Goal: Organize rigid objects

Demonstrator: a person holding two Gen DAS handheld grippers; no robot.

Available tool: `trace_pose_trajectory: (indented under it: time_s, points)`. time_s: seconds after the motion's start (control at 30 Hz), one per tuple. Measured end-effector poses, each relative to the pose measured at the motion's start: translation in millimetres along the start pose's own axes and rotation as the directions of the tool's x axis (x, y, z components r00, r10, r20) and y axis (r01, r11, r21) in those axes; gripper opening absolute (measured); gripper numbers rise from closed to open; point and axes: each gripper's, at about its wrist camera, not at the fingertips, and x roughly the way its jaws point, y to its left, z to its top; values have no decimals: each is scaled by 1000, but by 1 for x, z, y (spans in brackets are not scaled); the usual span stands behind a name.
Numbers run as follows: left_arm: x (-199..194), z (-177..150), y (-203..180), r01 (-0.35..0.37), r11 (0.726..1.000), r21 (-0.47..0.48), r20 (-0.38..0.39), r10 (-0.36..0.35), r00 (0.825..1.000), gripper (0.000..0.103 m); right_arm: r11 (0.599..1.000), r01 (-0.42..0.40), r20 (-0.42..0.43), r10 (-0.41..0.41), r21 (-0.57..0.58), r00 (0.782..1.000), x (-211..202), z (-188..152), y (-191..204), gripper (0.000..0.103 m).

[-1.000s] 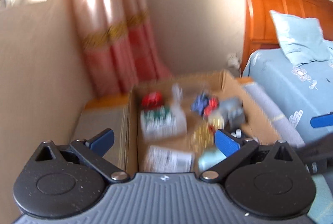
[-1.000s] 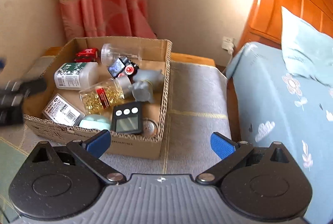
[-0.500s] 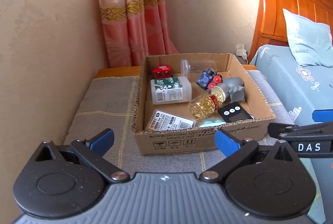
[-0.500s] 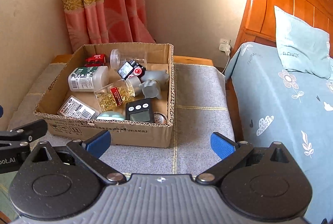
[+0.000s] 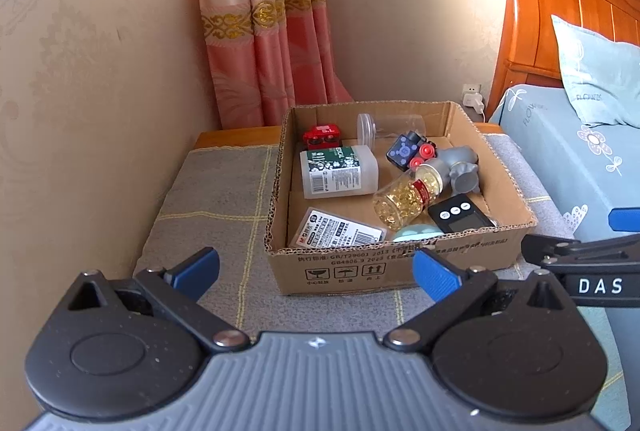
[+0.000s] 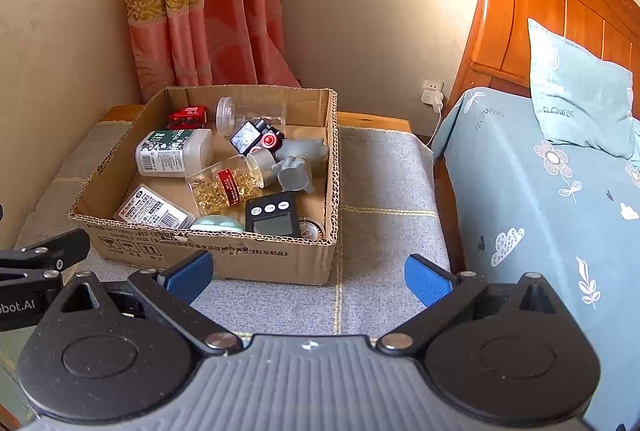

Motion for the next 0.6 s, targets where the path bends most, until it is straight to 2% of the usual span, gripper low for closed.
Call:
trace_pose_trajectory:
  time_s: [0.6]
  points:
    - [-1,2,-1,-24,1000,10,4,24,1000,102,1000,-2,3,2,-2,1000,0,0,1,103]
